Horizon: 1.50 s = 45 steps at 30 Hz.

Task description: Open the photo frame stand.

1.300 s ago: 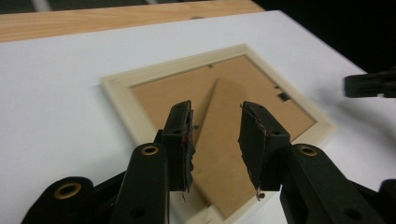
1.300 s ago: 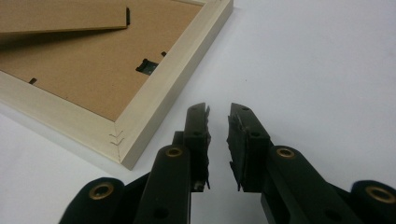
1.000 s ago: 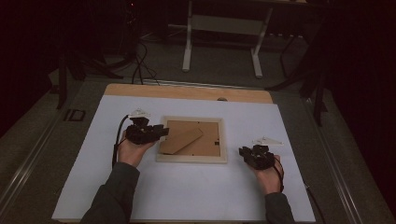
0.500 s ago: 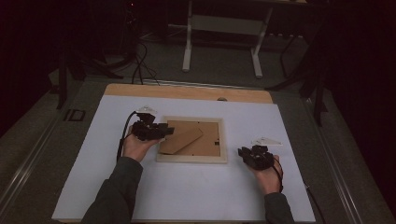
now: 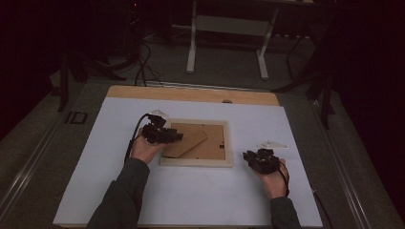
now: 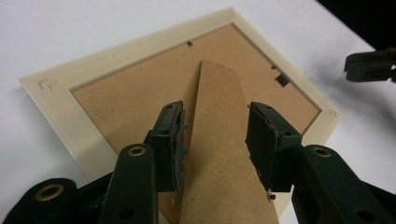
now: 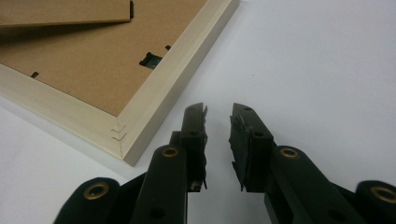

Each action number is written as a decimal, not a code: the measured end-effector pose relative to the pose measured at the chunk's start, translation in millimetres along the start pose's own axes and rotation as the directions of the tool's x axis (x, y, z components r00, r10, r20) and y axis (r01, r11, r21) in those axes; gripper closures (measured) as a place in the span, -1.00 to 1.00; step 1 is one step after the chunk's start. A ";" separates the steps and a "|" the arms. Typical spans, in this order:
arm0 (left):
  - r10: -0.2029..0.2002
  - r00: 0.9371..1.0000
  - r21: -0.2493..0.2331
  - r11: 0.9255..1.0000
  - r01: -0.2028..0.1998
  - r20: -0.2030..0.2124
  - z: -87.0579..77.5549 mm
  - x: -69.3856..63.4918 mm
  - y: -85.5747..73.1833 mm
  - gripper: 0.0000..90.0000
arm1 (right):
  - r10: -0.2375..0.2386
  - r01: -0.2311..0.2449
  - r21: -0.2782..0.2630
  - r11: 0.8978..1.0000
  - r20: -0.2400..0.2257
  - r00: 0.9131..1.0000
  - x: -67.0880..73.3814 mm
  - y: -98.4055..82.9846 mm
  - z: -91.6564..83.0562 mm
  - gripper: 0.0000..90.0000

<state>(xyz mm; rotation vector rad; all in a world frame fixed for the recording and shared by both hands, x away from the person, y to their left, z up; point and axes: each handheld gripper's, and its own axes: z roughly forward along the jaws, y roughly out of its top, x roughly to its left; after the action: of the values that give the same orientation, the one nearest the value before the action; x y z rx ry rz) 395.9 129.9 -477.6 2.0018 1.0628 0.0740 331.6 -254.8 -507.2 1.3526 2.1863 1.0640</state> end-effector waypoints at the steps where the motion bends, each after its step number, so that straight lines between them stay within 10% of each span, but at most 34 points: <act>1: -0.001 1.000 0.006 1.000 0.001 0.002 1.3 0.2 -0.2 0.28 | 0.001 -0.001 0.001 1.000 -0.001 1.000 -0.1 -0.2 0.2 0.66; 45: 0.090 0.995 0.168 0.981 -0.094 0.034 43.6 -8.4 -1.9 -0.15 | 0.004 -0.004 0.010 1.000 -0.016 1.000 0.5 -1.9 3.7 0.63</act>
<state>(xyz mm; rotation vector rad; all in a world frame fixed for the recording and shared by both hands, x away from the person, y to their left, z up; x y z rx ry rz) 407.0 96.1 -504.2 2.1990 0.9876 0.0067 332.5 -253.3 -511.0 1.3575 2.2039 1.0699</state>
